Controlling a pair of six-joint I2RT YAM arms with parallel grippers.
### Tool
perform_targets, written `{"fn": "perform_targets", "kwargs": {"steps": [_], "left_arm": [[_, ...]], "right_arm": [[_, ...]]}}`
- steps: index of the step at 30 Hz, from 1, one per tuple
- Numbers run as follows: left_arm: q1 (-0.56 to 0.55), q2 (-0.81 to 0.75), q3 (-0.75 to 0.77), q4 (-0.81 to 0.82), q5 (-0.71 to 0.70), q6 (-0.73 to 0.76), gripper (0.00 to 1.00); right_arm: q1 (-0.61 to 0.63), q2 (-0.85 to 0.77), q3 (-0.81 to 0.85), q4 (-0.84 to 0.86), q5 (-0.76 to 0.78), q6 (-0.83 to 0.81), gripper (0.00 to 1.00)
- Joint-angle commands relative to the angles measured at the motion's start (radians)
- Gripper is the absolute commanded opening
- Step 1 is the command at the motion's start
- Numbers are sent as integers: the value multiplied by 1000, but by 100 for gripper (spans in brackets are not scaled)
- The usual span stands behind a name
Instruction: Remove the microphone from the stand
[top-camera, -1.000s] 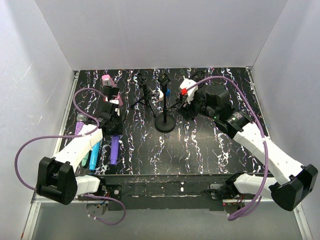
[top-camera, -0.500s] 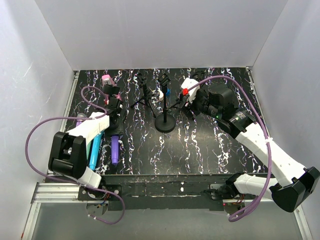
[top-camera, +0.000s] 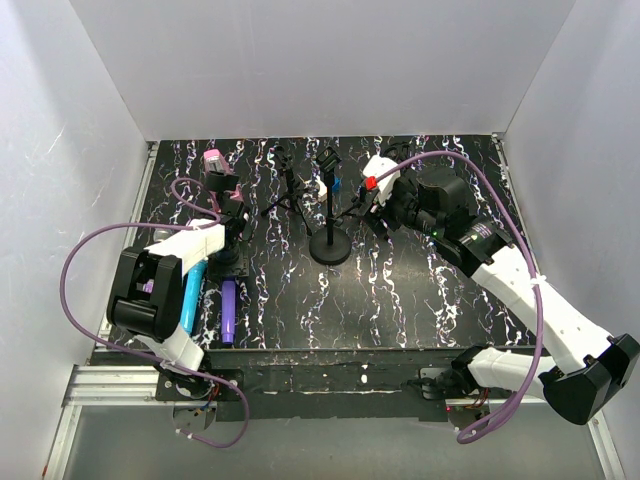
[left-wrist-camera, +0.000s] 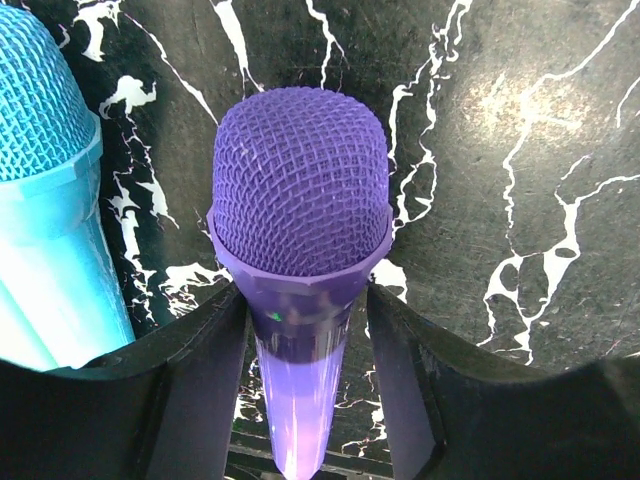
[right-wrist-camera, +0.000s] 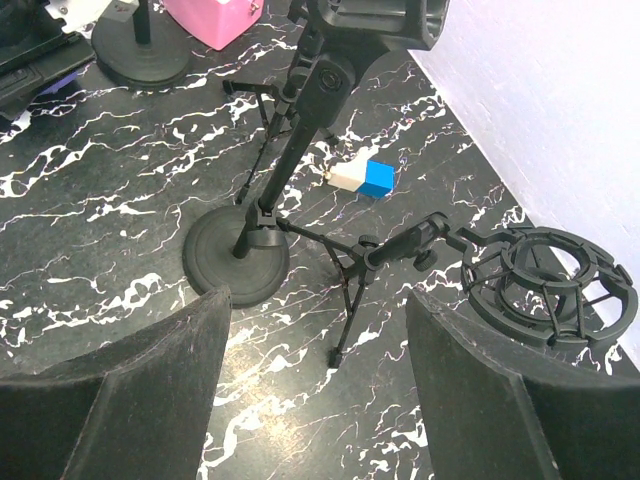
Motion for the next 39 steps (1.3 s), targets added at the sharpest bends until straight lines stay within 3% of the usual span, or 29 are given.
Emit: {"fn": "perform_targets", "kwargs": {"steps": [1,5,12,14,17,22,25,29,33,39], "left_arm": [[5,-44,22,-7,19,16,50],[3,-86,28,-7,12,36,49],[-12,-181,118,-102,38,68,57],[-15,-202,126,-96,110,93,57],[-29,-235,97,-11,354,187,56],[-46,-144,72,9,485,333,55],[-47,-63,72,3,465,433,56],[-50,11,98,-36,338,479,55],[-44,-29,77,-24,203,585,55],[-41,-100,23,-16,132,703,56]], "right_arm": [[-6,-32,17,35,7,-5,77],[-6,-33,16,33,7,-4,77],[-9,-38,23,-3,0,-5,77],[-9,-35,28,-8,-2,-9,77],[-9,-33,28,-7,0,-10,77],[-9,-35,28,-7,6,-9,77],[-10,-39,23,-16,7,-16,78],[-10,-39,26,-28,6,-25,77],[-12,-36,26,-25,9,-30,77],[-13,-36,14,-22,1,-25,77]]}}
